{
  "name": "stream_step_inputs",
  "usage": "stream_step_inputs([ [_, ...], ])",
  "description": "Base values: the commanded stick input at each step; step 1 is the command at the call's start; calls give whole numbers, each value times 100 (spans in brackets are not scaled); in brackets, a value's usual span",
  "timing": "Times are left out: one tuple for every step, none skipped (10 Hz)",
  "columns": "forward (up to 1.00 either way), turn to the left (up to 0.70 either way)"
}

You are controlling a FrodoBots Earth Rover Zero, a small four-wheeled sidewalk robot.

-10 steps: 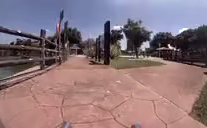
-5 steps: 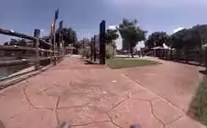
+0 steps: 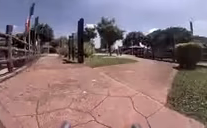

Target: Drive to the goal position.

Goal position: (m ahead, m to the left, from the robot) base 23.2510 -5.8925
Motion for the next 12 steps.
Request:
stream_step_inputs([
  [70,0],
  [70,-8],
  [70,-35],
  [70,-35],
  [70,-35],
  [70,-35],
  [70,-35],
  [70,-35],
  [70,-35],
  [70,-35],
  [70,-35],
  [70,-35],
])
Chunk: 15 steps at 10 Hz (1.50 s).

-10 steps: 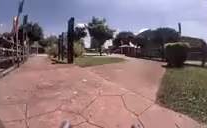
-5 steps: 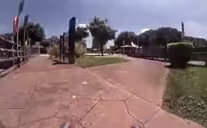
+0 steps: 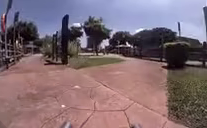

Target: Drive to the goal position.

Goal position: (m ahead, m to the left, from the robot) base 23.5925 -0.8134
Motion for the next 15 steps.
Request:
stream_step_inputs([
  [70,-35],
  [70,-35],
  [70,-35],
  [70,-35],
  [70,-35],
  [70,-35],
  [70,-35],
  [70,-35],
  [70,-35],
  [70,-35],
  [70,-35],
  [70,-35],
  [70,-34],
  [70,-34],
  [70,-33],
])
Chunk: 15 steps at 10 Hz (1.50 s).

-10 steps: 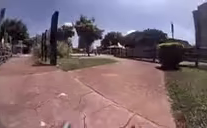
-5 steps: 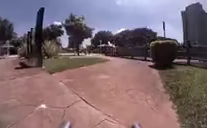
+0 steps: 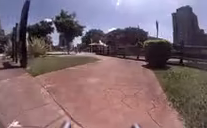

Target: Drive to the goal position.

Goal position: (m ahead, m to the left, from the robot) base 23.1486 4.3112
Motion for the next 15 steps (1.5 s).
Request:
stream_step_inputs([
  [70,-8],
  [70,0],
  [70,0],
  [70,0],
  [70,0],
  [70,0],
  [70,0],
  [70,0],
  [70,0],
  [70,0],
  [70,0],
  [70,0],
  [70,0],
  [70,-10],
  [70,-25],
])
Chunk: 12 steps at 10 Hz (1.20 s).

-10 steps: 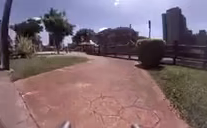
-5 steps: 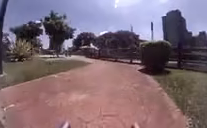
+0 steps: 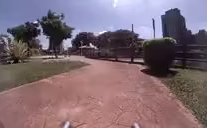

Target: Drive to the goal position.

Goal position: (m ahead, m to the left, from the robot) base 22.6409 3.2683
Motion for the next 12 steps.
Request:
stream_step_inputs([
  [70,-35],
  [70,-35],
  [70,-29],
  [70,-15],
  [70,-2],
  [70,0],
  [70,0],
  [70,0],
  [70,0],
  [70,0],
  [70,0],
  [70,0],
])
